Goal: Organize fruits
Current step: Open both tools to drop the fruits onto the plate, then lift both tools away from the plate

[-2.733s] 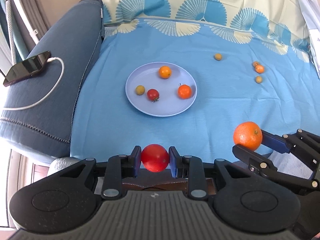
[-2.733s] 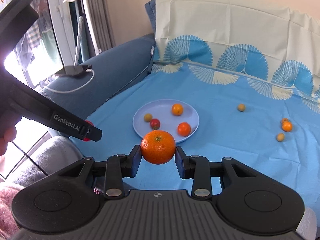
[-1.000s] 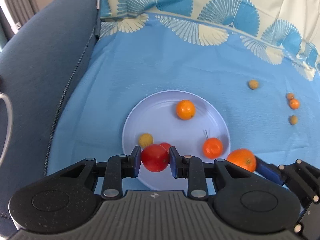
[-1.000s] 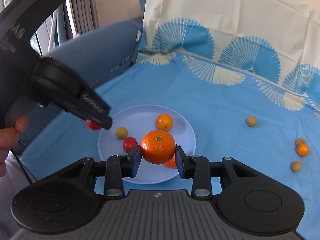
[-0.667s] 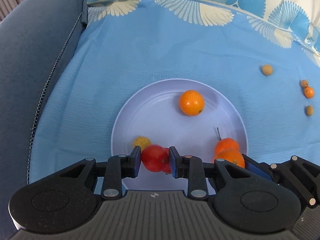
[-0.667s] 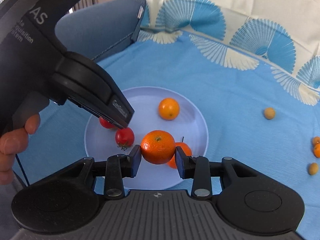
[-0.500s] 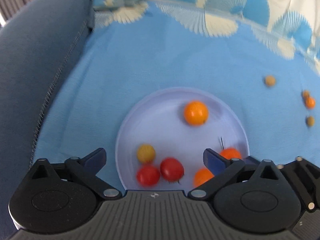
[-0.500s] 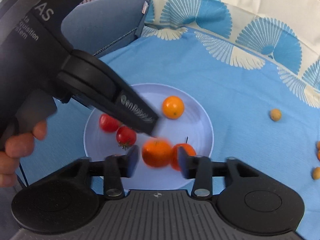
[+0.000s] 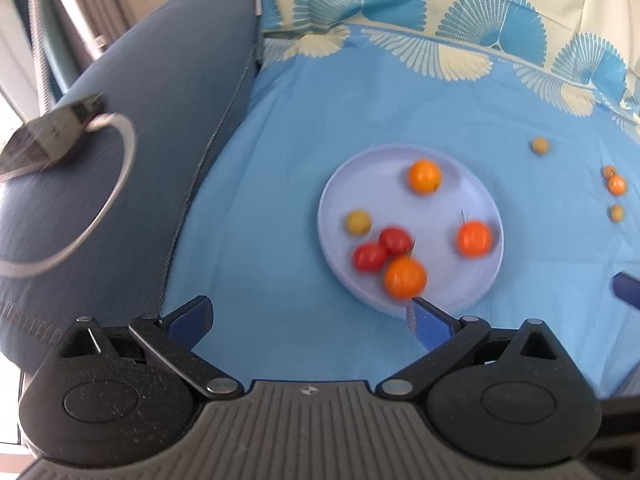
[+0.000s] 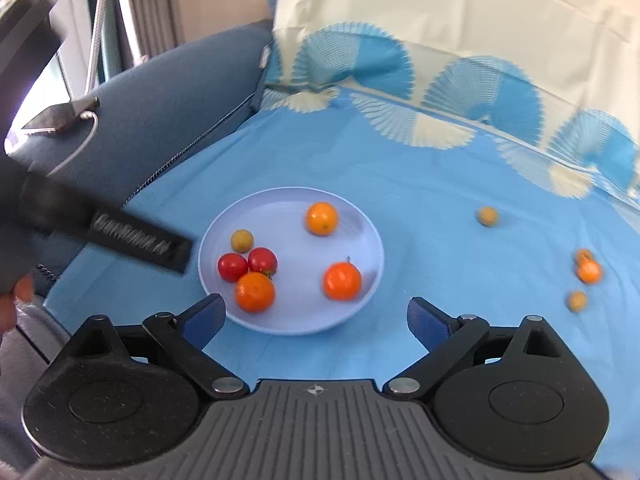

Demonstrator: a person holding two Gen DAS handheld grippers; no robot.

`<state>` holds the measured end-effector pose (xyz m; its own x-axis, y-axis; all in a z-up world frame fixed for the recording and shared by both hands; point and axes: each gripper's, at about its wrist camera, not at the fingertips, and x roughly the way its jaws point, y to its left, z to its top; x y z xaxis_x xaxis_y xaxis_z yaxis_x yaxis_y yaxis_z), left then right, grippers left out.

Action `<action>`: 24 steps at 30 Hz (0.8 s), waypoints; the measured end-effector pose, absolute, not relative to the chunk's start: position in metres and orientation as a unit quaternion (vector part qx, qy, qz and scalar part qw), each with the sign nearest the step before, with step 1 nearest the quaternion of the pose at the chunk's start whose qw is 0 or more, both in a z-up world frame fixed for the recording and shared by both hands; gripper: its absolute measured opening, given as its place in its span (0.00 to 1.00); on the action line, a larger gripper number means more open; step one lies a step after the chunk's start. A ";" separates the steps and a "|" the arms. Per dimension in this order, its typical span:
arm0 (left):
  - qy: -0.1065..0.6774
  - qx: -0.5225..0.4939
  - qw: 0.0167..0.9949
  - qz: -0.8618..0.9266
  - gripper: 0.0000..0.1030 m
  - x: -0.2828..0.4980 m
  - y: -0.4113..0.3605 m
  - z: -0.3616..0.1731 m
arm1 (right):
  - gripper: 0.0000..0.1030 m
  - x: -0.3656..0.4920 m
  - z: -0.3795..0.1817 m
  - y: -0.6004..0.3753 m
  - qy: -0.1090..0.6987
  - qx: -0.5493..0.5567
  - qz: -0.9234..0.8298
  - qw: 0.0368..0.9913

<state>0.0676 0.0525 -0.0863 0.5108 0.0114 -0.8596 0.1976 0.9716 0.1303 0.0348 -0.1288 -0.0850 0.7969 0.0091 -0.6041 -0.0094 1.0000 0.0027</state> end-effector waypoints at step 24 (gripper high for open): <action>0.398 0.094 0.911 -0.058 1.00 -0.050 0.064 -0.026 | 0.99 -0.103 -0.044 -0.108 0.201 -0.005 -0.016 0.979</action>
